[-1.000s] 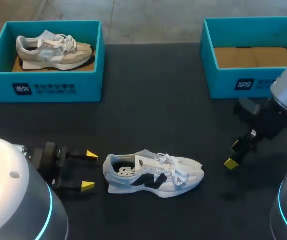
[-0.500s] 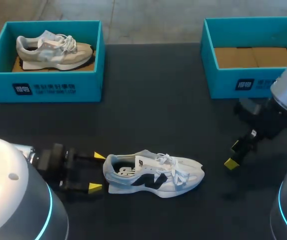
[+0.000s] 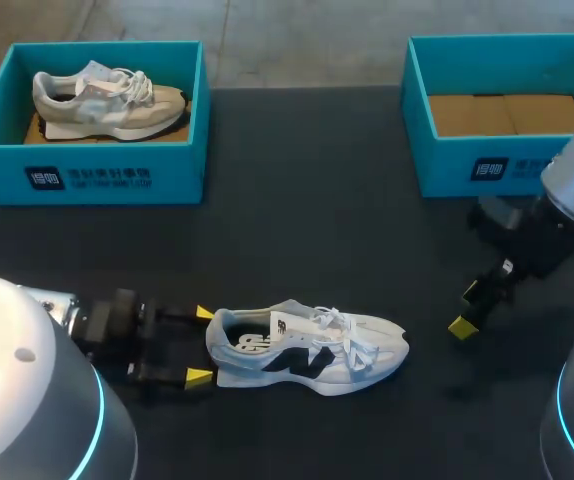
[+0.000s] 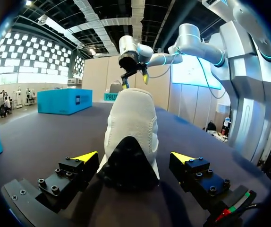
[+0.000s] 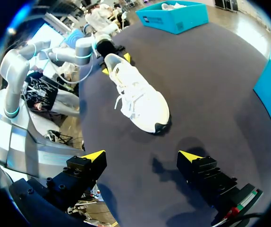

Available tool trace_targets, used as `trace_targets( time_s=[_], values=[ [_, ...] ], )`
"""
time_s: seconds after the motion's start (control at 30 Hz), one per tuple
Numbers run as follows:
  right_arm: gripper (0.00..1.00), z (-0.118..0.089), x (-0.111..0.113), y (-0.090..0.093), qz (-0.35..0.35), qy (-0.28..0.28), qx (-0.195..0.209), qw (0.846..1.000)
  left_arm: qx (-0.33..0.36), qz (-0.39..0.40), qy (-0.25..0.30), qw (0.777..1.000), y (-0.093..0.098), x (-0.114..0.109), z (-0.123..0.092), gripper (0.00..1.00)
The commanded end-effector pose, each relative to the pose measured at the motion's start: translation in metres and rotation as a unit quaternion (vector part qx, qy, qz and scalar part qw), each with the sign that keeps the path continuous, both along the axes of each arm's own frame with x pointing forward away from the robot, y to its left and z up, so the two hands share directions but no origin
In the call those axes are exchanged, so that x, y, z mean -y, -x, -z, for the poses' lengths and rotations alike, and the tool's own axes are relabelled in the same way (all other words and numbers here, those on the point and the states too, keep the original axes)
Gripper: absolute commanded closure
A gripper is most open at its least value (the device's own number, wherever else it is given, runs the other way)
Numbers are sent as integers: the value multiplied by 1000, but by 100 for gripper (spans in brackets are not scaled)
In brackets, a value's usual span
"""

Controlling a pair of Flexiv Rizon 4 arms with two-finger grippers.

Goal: Take the shoe out of the shoebox, open the shoe tongue, remove and reinsert the insole, then place the shoe into the shoebox

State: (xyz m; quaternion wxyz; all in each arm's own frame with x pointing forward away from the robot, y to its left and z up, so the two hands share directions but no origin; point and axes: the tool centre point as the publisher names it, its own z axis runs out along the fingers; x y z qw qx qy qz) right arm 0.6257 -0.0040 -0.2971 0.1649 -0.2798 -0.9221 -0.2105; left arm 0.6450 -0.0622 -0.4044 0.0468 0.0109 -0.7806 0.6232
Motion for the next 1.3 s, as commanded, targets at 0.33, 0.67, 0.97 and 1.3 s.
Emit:
trace_targets(
  time_s=[0.33, 0.67, 0.97, 1.3],
  values=[
    [0, 0, 0, 1, 0, 1, 1, 1000, 3, 1, 2, 1000, -1, 15, 1, 0],
    [0, 0, 0, 1, 0, 1, 1, 1000, -1, 4, 1, 1000, -6, 26, 4, 0],
    [0, 0, 0, 1, 0, 1, 1, 1000, -7, 7, 4, 1000, -10, 33, 7, 0],
    [0, 0, 0, 1, 0, 1, 1, 1000, -12, 15, 5, 1000, -9, 40, 10, 0]
  ],
)
